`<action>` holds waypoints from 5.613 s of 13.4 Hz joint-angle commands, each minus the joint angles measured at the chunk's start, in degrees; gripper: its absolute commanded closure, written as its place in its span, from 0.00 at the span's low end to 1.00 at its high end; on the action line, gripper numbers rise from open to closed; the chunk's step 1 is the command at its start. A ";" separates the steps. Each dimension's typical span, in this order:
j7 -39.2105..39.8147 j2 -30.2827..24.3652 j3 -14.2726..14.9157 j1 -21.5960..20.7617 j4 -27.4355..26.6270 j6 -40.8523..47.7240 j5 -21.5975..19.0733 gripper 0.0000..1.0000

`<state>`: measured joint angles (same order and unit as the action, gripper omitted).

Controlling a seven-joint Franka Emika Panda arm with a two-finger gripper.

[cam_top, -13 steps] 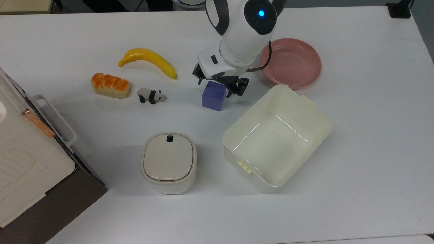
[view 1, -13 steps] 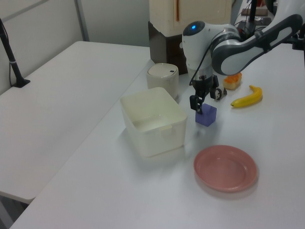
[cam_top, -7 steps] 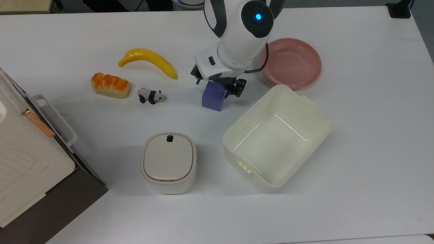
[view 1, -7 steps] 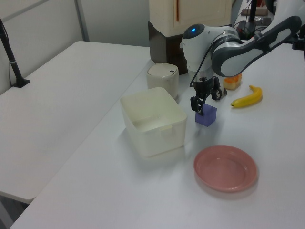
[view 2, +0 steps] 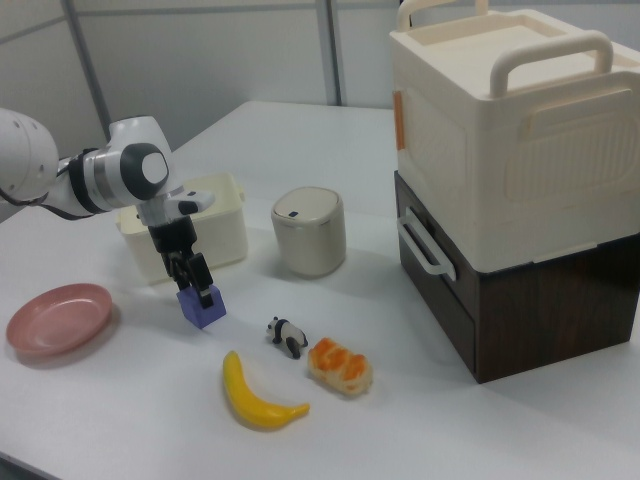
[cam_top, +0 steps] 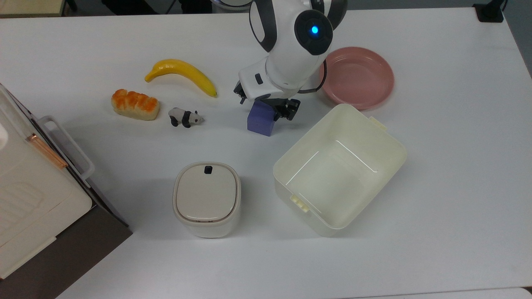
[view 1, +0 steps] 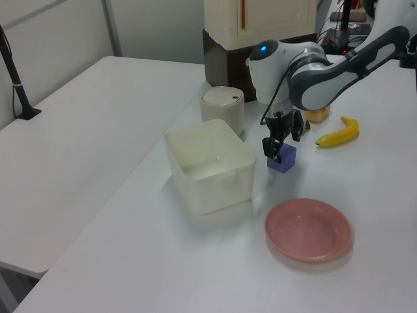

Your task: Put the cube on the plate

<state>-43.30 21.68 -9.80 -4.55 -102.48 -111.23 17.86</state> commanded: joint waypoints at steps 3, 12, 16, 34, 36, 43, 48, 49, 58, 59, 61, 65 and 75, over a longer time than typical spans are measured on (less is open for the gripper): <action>-0.82 1.08 0.05 0.16 -0.62 -1.27 -0.28 0.13; 1.01 0.21 -0.04 -0.63 -0.44 -0.48 0.34 1.00; 6.56 -6.90 -5.91 -1.34 -0.18 9.08 0.08 1.00; -14.00 -2.52 -16.83 -11.71 0.96 12.71 1.04 0.00; -14.53 -2.52 -16.83 -11.97 1.05 12.71 1.66 0.00; -13.31 -3.92 -16.74 -9.70 1.40 12.88 1.74 0.00; -5.68 -8.40 -16.04 -2.85 3.68 13.49 0.60 0.00; -0.69 -9.89 -15.77 -0.66 4.82 16.02 -0.44 0.00; 33.43 -18.68 10.56 1.12 12.29 20.70 -7.74 0.00; 36.76 -19.21 13.03 1.21 13.17 20.70 -8.71 0.00; 42.92 -19.83 18.83 1.21 15.63 20.70 -10.46 0.00; 50.06 -20.71 26.58 1.30 16.61 20.09 -11.88 0.00; 54.47 -21.59 29.93 0.08 16.43 21.50 -17.06 0.00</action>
<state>10.55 0.60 19.80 -2.63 -85.91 -91.54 2.07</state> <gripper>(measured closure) 0.000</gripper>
